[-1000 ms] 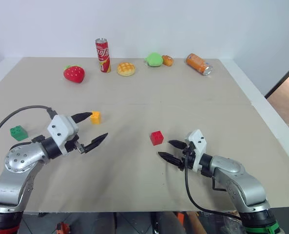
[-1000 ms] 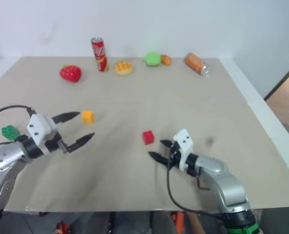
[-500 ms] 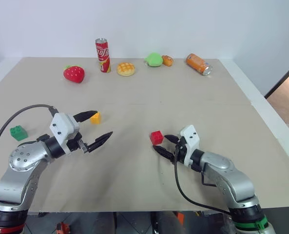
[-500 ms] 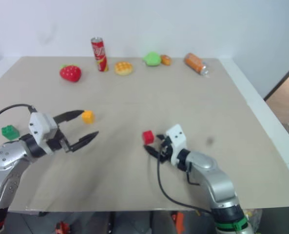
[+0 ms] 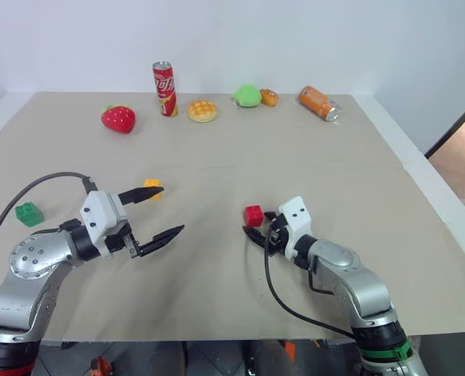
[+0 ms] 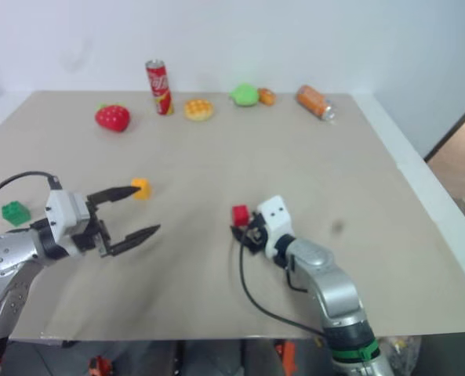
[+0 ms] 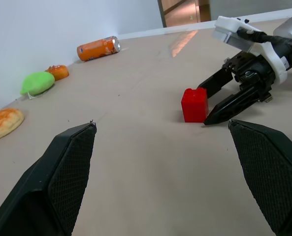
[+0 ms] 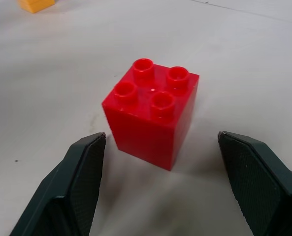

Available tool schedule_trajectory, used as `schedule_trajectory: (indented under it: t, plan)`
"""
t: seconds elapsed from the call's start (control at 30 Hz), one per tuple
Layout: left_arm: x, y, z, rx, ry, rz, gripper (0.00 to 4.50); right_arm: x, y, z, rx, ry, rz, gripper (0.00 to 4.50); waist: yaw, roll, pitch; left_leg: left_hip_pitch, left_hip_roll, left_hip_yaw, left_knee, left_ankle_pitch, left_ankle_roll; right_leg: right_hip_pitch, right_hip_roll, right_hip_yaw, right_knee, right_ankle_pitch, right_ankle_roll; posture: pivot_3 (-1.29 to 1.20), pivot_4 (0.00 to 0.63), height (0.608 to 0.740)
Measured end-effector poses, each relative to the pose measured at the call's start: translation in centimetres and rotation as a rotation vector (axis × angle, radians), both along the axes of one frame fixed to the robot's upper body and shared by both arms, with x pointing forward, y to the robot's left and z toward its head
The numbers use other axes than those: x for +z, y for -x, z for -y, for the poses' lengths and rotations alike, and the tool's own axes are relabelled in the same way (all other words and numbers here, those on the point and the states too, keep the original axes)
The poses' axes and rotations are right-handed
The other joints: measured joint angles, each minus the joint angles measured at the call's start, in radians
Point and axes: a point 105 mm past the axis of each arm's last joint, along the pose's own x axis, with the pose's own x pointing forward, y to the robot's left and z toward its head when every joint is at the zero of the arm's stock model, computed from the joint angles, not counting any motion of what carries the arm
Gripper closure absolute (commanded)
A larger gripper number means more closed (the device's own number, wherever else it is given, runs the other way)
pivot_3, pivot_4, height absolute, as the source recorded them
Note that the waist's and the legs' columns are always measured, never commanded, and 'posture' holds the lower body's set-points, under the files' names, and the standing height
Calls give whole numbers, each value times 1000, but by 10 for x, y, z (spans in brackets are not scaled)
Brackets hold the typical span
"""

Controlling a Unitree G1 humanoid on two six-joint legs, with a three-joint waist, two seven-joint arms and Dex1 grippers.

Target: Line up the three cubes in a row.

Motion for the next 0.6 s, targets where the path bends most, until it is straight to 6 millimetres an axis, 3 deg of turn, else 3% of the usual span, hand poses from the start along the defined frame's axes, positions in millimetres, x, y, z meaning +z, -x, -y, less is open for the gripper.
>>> schedule_trajectory:
  t: [0.2,0.57,0.6]
  plan:
    - [-1,0,-1,-3,-3,2,41,2,7,-14,36,-44,-36,712,0,0,0,0,3,-1,0,0,0,0,5,1,0,0,-2,0,150,740]
    - [-5,0,-2,9,-7,-10,41,2,-5,-18,-41,-11,-23,712,0,0,0,0,4,0,0,0,0,-1,5,1,0,1,-3,0,150,740]
    - [-6,0,-2,11,-7,-13,14,2,-5,-18,-47,-12,-23,975,0,0,0,0,4,0,0,0,0,-1,5,1,0,1,-3,0,150,740]
